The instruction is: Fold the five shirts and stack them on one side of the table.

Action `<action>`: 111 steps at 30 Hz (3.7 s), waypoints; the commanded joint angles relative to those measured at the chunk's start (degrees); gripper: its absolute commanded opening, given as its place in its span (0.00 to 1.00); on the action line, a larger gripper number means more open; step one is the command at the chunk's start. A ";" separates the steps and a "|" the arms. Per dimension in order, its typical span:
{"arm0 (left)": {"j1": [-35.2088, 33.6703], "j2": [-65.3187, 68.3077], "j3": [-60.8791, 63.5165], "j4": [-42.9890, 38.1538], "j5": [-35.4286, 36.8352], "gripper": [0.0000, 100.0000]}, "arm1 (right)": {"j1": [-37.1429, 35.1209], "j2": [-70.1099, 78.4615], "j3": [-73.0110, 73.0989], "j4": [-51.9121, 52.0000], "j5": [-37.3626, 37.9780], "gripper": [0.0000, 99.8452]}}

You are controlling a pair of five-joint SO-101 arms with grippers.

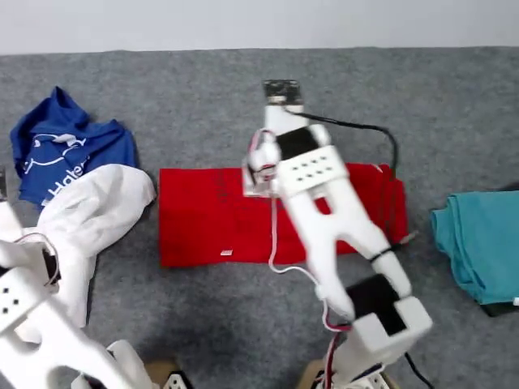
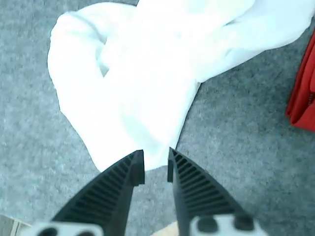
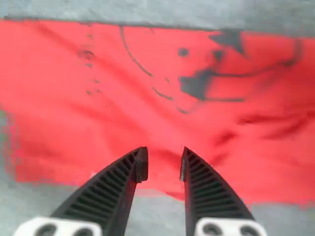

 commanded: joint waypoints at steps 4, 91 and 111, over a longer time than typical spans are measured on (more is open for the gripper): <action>-0.44 -4.48 -1.63 1.49 0.00 0.09 | -10.42 8.04 -13.63 -1.89 -2.37 0.13; -0.09 -18.37 6.99 0.62 0.09 0.09 | 0.57 27.82 -56.79 25.27 15.12 0.01; 0.00 -18.37 6.99 0.62 0.09 0.09 | 20.88 8.22 -16.35 24.31 34.64 0.01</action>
